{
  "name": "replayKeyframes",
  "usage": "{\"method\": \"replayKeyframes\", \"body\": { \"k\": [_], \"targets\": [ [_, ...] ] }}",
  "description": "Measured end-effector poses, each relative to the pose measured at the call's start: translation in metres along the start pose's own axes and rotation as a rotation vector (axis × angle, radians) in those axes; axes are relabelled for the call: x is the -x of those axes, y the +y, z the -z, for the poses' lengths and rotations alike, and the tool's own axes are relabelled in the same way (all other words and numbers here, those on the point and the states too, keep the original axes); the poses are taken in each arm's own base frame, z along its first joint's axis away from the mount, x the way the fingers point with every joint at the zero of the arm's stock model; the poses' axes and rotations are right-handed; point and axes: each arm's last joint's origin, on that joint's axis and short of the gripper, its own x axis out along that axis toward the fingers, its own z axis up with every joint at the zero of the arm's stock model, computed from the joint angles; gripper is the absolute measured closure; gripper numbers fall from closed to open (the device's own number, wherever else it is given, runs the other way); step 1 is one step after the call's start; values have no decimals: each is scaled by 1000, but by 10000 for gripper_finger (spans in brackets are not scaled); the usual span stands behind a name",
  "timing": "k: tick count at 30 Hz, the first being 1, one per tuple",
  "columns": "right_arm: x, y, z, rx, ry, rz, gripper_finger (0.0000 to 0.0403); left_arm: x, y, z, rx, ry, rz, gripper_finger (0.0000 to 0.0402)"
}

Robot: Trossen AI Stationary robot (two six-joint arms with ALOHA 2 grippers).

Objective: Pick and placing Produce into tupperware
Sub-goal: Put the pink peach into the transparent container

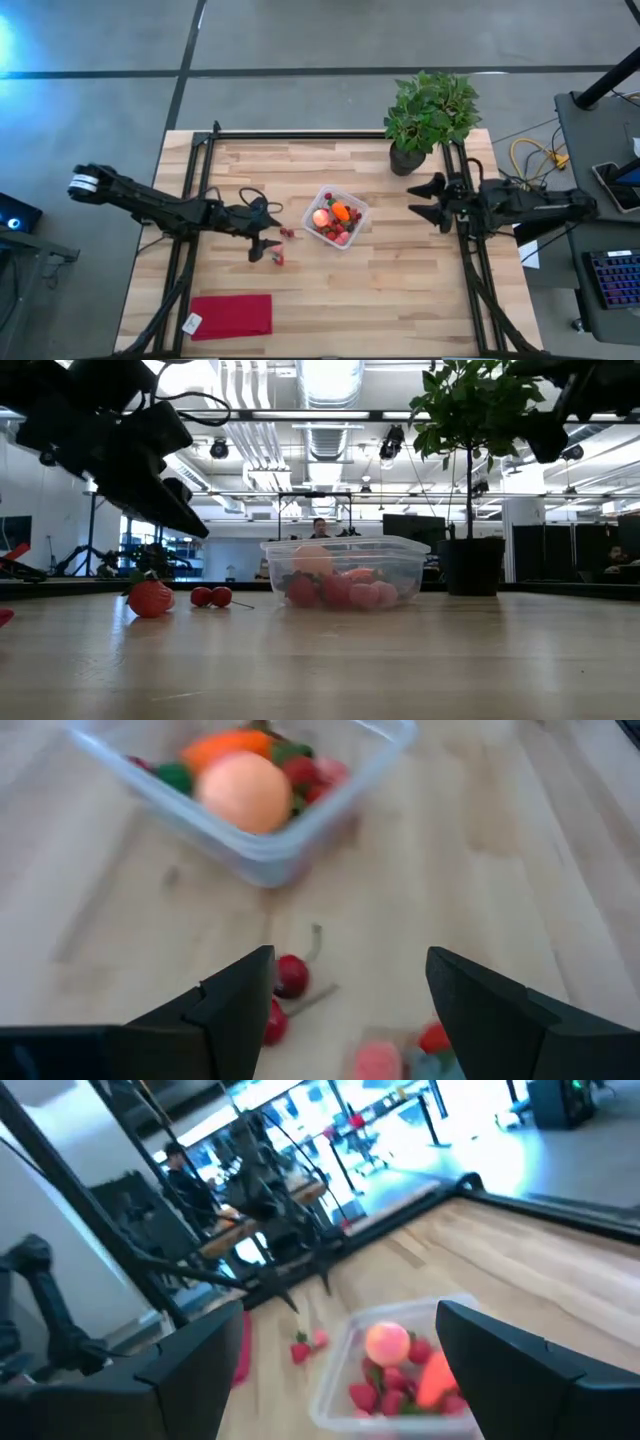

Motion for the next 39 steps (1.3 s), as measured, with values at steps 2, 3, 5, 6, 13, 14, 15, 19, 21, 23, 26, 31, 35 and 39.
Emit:
{"method": "replayKeyframes", "body": {
  "k": [2, 3, 5, 6, 13, 14, 15, 19, 21, 23, 26, 31, 35, 39],
  "targets": [
    [5, -3, 2, -7, 14, 25, 81, -2, -1, 2, -38, 28, 37, 155],
    [8, -5, 4, -19, 26, 47, 81, -3, -2, 3, -56, 43, 59, 155],
    [12, -9, 8, -53, 56, 98, 81, -6, -3, 6, -108, 62, 95, 155],
    [14, -12, 11, -73, 77, 132, 81, -7, -3, 7, -143, 73, 110, 155],
    [27, -13, 9, -129, 22, 112, 81, -17, -2, 23, -316, 224, 146, 155],
    [29, -12, 6, -109, -2, 92, 81, -18, -2, 25, -329, 232, 147, 155],
    [31, -11, 4, -89, -28, 76, 81, -20, -2, 26, -345, 237, 150, 155],
    [40, -7, -7, 7, -153, 14, 81, -24, -2, 27, -408, 256, 161, 155],
    [42, -5, -13, 77, -182, 8, 81, -26, -3, 25, -441, 253, 166, 155],
    [44, -3, -18, 119, -222, 17, 81, -28, -3, 24, -459, 252, 169, 155],
    [46, -3, -21, 166, -231, 74, 81, -30, -3, 25, -463, 270, 170, 155],
    [47, -5, -24, 177, -225, 162, 80, -37, -4, 27, -487, 299, 174, 155],
    [46, -4, -25, 145, -231, 156, 80, -42, -5, 26, -487, 312, 176, 157],
    [45, -4, -24, 154, -222, 160, 80, -45, -5, 25, -488, 316, 175, 180]
  ]
}}
